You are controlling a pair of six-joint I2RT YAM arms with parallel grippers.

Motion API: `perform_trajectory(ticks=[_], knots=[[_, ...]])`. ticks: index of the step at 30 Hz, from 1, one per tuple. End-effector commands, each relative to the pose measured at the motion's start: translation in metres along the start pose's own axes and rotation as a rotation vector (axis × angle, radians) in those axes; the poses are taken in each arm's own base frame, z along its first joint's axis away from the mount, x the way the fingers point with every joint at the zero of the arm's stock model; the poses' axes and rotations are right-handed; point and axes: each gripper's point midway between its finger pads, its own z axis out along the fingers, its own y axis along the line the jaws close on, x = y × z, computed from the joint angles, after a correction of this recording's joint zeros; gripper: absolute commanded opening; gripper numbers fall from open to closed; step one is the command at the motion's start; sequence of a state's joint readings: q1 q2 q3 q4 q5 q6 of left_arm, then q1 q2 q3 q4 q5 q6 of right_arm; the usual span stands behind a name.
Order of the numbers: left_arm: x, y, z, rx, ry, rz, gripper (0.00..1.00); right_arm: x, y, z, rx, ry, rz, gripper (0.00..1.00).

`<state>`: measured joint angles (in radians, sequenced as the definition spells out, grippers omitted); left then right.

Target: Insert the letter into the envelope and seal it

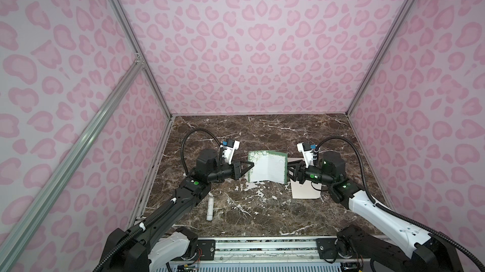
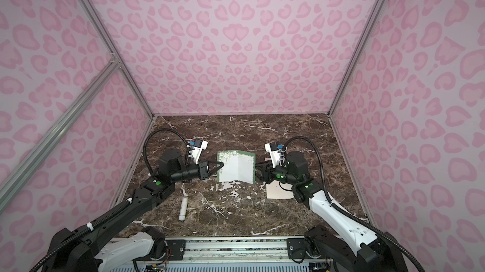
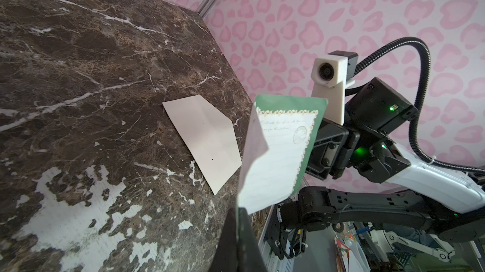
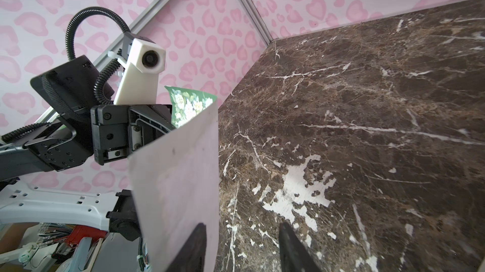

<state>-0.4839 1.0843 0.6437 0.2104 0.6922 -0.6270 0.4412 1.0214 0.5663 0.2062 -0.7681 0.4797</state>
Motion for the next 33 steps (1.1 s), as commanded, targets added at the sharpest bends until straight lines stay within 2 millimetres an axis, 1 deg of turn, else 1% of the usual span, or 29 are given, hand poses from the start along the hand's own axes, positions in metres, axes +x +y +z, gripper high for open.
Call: perform_trajectory(ticks=[1, 9, 19, 27, 33], knots=[[-0.006, -0.007, 0.000, 0.026, -0.012, 0.031, 0.04, -0.007, 0.011, 0.002, -0.045, -0.016, -0.012, 0.48], [-0.004, -0.008, 0.003, 0.037, 0.001, 0.033, 0.04, -0.004, 0.017, 0.010, -0.070, 0.002, -0.007, 0.51], [-0.003, -0.009, 0.005, 0.044, 0.016, 0.032, 0.04, -0.005, 0.026, 0.021, -0.106, 0.009, 0.000, 0.53], [0.000, -0.006, 0.007, 0.045, 0.021, 0.025, 0.04, -0.002, 0.031, 0.022, -0.119, 0.015, -0.007, 0.55], [0.004, -0.012, 0.011, 0.068, 0.036, 0.039, 0.04, 0.001, 0.032, 0.028, -0.132, 0.016, 0.008, 0.55]])
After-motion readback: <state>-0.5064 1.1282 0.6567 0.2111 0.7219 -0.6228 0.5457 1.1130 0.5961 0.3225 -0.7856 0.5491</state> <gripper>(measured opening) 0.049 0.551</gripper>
